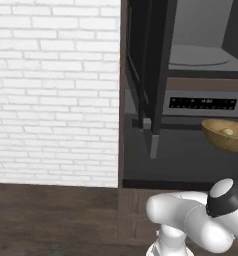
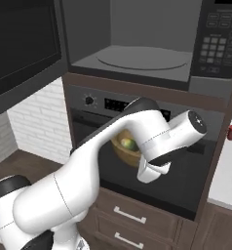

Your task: Pick the cucumber from the sink and place it in the bowl. Then pick the bowl and place it in the microwave. Then close the microwave door and press the start button.

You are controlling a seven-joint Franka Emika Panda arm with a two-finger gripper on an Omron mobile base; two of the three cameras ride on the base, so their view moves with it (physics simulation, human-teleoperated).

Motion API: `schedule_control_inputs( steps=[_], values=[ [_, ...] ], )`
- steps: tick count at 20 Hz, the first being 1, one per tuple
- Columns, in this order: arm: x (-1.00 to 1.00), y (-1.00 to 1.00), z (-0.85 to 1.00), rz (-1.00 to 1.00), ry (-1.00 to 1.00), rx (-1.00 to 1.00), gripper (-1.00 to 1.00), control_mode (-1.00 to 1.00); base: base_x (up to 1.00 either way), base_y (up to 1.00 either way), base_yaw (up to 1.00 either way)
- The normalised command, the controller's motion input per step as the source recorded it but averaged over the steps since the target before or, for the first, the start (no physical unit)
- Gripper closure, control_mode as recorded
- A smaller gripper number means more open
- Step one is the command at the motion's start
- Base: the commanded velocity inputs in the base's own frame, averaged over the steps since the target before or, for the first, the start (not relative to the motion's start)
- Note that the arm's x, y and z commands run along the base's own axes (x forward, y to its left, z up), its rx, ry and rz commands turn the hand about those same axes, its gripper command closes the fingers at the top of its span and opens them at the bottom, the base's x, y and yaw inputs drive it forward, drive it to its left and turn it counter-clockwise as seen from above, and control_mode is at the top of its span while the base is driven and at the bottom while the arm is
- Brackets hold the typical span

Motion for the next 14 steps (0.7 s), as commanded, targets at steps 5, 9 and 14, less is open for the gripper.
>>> schedule_control_inputs(
  steps=[5, 9, 14],
  values=[
    [0.0, 0.0, 0.0, 0.0, 0.0, 0.0, 1.0, 1.0, 0.58, 0.0, -0.2],
    [0.0, 0.0, 0.0, 0.0, 0.0, 0.0, 1.0, 1.0, 0.28, 0.0, -0.14],
    [0.0, 0.0, 0.0, 0.0, 0.0, 0.0, 1.0, 1.0, -0.08, 0.0, -0.06]
  ],
)
